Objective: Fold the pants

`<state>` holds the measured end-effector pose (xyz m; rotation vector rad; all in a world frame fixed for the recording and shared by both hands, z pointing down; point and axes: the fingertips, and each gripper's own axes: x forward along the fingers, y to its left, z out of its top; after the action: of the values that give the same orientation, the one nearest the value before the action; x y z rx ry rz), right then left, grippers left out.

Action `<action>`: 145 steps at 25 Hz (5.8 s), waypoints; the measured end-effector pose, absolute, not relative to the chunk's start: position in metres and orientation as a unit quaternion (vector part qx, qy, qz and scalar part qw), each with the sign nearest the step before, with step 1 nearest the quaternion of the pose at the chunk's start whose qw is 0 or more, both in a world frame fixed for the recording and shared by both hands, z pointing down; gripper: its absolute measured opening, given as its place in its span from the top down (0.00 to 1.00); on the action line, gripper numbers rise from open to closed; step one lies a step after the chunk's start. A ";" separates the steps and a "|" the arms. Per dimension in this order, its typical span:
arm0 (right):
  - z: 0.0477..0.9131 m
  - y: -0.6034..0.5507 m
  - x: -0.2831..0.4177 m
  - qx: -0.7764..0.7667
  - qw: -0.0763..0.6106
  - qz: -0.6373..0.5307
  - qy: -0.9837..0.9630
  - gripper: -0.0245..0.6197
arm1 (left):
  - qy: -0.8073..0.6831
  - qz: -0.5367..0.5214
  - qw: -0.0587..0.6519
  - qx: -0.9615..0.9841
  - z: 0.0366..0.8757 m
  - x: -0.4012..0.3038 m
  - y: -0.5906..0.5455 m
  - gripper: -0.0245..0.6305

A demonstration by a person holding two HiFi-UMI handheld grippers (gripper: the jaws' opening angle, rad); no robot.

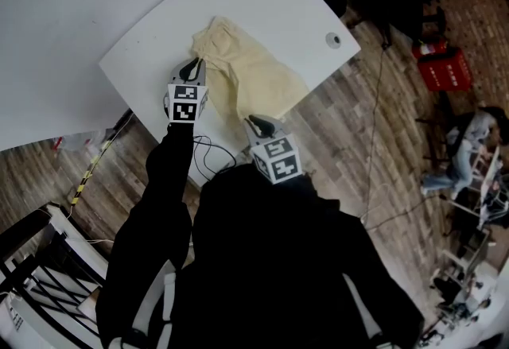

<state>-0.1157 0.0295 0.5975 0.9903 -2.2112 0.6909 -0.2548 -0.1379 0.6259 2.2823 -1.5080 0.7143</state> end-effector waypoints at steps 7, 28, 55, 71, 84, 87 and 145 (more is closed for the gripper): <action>0.583 0.028 -0.119 0.364 0.284 0.265 -0.847 0.90 | -0.558 0.214 0.175 0.782 0.612 -0.267 -0.129 0.92; 0.560 -0.032 -0.106 0.352 0.273 0.211 -0.870 0.90 | -0.605 0.190 0.188 0.750 0.587 -0.275 -0.142 0.91; 0.625 -0.247 -0.153 0.273 0.349 0.187 -0.877 0.87 | -0.635 0.235 0.314 0.666 0.676 -0.288 -0.205 0.88; 0.701 -0.287 -0.174 0.231 0.437 0.205 -0.845 0.87 | -0.609 0.249 0.346 0.668 0.702 -0.278 -0.217 0.86; 0.700 -0.282 -0.181 0.212 0.464 0.186 -0.840 0.87 | -0.606 0.251 0.370 0.658 0.705 -0.276 -0.218 0.90; 0.696 -0.282 -0.178 0.219 0.456 0.180 -0.844 0.92 | -0.612 0.237 0.376 0.655 0.704 -0.275 -0.217 0.92; 0.621 -0.086 -0.020 0.411 0.321 0.165 -0.838 0.93 | -0.465 0.293 -0.053 0.834 0.571 -0.116 -0.026 0.92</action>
<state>-0.0205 -0.0864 0.6214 1.0789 -2.2005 0.4329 -0.1159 -0.0264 0.5705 2.7121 -1.5133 0.9529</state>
